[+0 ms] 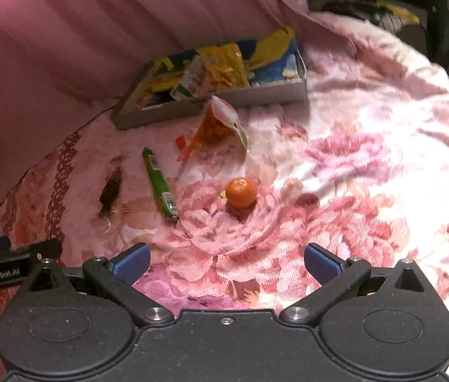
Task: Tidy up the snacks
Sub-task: 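Withdraw both grippers from the box back over the remaining snacks, then grasp the orange mandarin with the right gripper while the left grasps the green tube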
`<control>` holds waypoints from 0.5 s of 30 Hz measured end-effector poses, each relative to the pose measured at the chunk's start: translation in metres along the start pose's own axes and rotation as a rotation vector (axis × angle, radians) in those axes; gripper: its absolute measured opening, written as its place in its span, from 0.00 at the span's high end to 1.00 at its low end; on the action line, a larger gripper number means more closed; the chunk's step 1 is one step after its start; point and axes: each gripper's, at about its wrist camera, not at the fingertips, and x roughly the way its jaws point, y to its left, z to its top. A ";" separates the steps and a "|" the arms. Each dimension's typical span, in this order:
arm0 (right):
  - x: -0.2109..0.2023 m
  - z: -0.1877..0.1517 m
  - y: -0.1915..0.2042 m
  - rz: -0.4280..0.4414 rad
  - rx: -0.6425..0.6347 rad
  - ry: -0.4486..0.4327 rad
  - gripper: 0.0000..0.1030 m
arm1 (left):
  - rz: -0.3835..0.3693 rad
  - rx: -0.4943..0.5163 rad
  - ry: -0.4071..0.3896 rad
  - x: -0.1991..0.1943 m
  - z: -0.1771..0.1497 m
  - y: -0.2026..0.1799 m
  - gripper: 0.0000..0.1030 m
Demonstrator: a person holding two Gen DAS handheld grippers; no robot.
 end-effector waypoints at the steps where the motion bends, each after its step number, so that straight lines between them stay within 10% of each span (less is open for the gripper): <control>1: 0.003 0.001 -0.002 0.006 0.016 0.018 0.01 | 0.001 0.001 0.012 0.002 0.000 0.000 0.00; 15: 0.035 0.022 -0.023 0.052 0.045 0.166 0.00 | -0.051 0.099 0.047 0.036 0.020 -0.018 0.00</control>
